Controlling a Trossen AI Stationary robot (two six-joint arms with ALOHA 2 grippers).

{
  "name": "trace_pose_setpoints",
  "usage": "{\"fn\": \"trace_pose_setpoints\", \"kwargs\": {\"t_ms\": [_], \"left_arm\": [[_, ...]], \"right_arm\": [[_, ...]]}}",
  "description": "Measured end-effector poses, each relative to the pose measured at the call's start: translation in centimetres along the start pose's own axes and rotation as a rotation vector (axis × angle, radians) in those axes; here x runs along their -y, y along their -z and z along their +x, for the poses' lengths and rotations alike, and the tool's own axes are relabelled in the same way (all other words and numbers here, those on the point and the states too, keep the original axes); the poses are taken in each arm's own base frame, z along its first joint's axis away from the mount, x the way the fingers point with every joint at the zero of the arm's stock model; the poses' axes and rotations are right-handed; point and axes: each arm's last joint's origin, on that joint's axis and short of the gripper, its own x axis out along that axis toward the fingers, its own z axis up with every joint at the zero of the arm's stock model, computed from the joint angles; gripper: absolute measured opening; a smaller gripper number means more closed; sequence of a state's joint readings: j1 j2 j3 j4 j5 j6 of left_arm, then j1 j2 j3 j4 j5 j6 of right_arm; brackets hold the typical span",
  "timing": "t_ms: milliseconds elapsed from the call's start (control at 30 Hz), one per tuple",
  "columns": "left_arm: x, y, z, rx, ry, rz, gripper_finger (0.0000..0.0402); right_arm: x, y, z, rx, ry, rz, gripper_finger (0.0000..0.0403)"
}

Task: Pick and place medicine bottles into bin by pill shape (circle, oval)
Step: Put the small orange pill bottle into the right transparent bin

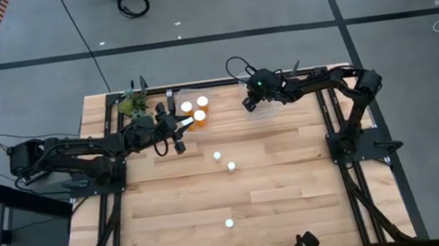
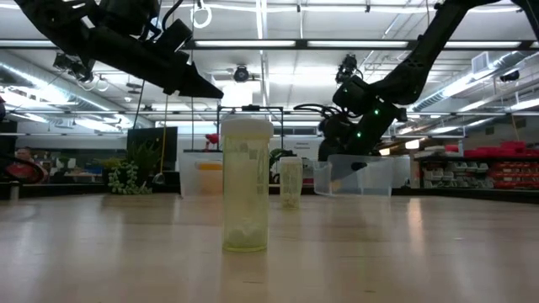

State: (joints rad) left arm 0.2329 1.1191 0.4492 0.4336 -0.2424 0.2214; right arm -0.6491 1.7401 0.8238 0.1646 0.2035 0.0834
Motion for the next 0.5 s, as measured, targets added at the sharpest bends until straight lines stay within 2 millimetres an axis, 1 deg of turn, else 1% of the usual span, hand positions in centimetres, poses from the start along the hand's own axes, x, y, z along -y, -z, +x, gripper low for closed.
{"fn": "trace_pose_setpoints", "kwargs": {"t_ms": [300, 500], "left_arm": [[0.00, 0.00, 0.00, 0.000, 0.000, 0.000, 0.0112], [0.00, 0.00, 0.00, 0.000, 0.000, 0.000, 0.0112]], "right_arm": [[-0.03, 0.00, -0.03, -0.004, -0.017, -0.001, 0.0124], [-0.05, 0.04, -0.03, -0.009, -0.021, -0.002, 0.0146]]}}
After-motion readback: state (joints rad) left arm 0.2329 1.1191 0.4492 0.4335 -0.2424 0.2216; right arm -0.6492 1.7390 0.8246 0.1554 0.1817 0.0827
